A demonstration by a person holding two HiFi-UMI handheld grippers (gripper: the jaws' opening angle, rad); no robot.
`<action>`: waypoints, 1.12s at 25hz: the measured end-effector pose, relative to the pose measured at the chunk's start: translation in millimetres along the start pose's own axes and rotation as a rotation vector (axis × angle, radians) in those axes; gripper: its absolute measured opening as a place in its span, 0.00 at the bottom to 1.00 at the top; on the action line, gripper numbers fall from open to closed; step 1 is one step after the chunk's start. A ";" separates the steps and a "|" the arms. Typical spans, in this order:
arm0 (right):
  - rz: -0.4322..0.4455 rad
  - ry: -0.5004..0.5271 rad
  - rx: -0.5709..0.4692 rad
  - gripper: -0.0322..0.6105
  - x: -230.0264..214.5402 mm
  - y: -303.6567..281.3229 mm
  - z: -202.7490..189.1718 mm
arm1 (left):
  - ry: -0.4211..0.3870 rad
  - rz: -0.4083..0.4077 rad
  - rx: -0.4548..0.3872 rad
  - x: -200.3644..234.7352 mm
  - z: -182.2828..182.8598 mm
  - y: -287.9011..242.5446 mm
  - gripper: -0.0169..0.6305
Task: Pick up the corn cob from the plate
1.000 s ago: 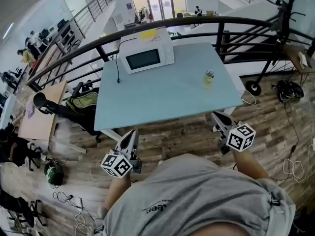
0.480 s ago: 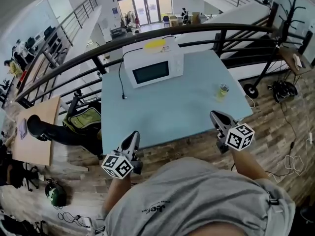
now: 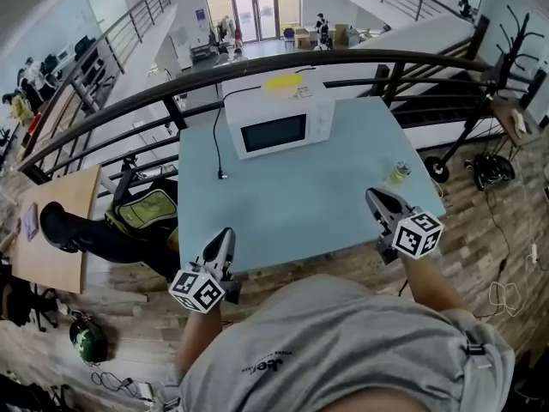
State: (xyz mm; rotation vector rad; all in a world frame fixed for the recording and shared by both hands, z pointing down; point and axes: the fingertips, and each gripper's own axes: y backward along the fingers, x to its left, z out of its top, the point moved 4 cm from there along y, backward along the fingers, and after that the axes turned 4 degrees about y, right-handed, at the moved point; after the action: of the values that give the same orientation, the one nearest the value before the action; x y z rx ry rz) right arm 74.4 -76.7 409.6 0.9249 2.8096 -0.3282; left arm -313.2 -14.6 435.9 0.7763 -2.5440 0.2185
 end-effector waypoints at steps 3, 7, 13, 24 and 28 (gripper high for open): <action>0.020 -0.004 -0.004 0.06 -5.5 -14.7 3.5 | 0.012 0.036 0.002 9.7 0.2 0.4 0.05; 0.055 -0.024 -0.006 0.06 -28.6 -33.5 0.9 | 0.000 0.087 0.002 12.3 0.4 -10.0 0.05; 0.117 -0.065 -0.029 0.06 -91.0 -76.9 10.3 | -0.046 0.197 -0.040 12.9 15.2 -43.7 0.05; 0.292 0.158 -0.023 0.06 -183.0 -178.4 72.4 | -0.048 0.338 -0.050 15.9 46.6 -178.8 0.05; 0.318 0.210 0.032 0.10 -199.8 -229.9 78.1 | -0.097 0.346 -0.016 38.8 60.6 -215.6 0.05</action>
State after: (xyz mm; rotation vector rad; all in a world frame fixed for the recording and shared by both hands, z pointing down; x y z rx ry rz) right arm 101.8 -389.9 415.0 1.4671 2.7778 -0.2435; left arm -244.1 -228.8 404.5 0.3424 -2.7561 0.2768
